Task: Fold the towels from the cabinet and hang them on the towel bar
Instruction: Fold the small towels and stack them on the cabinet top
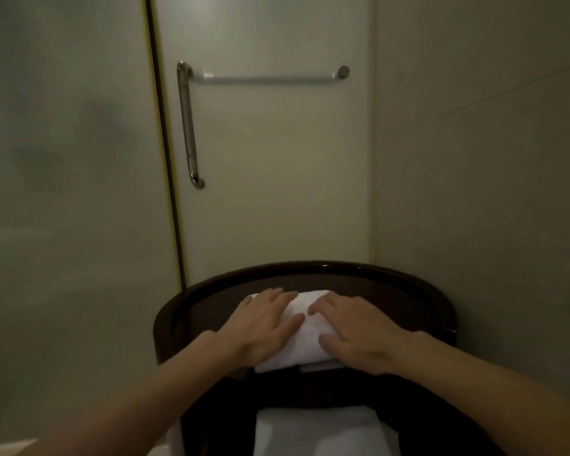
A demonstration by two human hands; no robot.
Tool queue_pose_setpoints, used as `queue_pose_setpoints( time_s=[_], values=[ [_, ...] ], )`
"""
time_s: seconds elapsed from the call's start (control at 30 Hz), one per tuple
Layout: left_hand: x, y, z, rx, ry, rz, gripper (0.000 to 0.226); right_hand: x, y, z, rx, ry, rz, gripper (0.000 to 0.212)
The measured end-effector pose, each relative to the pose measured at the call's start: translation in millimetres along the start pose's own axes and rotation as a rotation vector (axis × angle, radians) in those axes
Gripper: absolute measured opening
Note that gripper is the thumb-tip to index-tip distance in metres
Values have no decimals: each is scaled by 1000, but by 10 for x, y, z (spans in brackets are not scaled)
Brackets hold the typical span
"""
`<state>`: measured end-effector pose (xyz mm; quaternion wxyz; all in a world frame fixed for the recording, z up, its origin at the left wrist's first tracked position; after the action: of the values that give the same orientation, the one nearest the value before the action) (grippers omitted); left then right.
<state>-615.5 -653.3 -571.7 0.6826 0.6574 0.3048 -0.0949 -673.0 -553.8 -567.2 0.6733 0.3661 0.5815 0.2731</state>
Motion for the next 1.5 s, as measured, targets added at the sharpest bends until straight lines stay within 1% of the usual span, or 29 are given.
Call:
queue_pose_setpoints(
  time_s=[0.07,0.1,0.2,0.27,0.43,0.53,0.63,0.67,0.73,0.8,0.83,0.9,0.97,1.03,1.1,1.23,1.3,1.37,1.5],
  values=[
    [-42,-250,59,4,52,158,56,-95,-44,-105,2,-64,11,53],
    [-40,-349,66,-6,52,211,55,-113,-131,-174,21,-106,62,56],
    [3,-521,84,-31,30,272,56,-64,-412,-303,95,-135,230,60],
    [13,-556,83,-35,9,275,57,-26,-506,-333,93,-127,267,60],
    [35,-554,45,-17,-29,261,55,16,-591,-361,101,-130,262,61],
    [51,-515,17,-19,-36,277,54,48,-546,-328,105,-138,242,61],
    [74,-412,-55,-57,-60,275,54,45,-406,-233,182,-104,224,59],
    [94,-349,-102,-64,-84,251,54,41,-325,-171,213,-69,196,57],
    [160,-165,-223,-56,-157,149,52,63,-124,2,237,22,113,49],
    [282,45,-357,-43,-242,31,52,147,39,201,200,125,52,41],
    [361,128,-421,-38,-277,-7,52,208,95,307,175,177,39,38],
    [514,235,-540,-10,-322,-31,50,333,162,484,138,251,35,32],
    [639,284,-641,25,-341,-12,49,439,192,587,140,289,32,30],
    [756,294,-719,52,-356,20,49,544,189,638,163,307,48,32],
    [884,263,-755,60,-362,60,49,672,159,672,155,314,89,33],
    [1160,147,-785,11,-372,132,59,958,61,710,141,322,184,37],
    [1291,97,-804,9,-351,176,56,1099,15,722,145,323,224,39],
    [1395,64,-859,-17,-365,196,52,1215,-15,745,133,326,260,41],
    [1510,-31,-944,-13,-370,267,58,1367,-82,738,72,282,341,46]
  ],
)
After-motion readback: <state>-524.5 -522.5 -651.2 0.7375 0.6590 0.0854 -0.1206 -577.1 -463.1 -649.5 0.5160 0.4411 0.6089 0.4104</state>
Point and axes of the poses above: each hand's wrist, its own x-axis away from the middle knuckle, its own y-axis out of the back of the hand, z = x × y, the point moved 10 cm from there along -x, towards the middle knuckle, and after that the axes turned 15 degrees about -z, right-handed, at the moved point
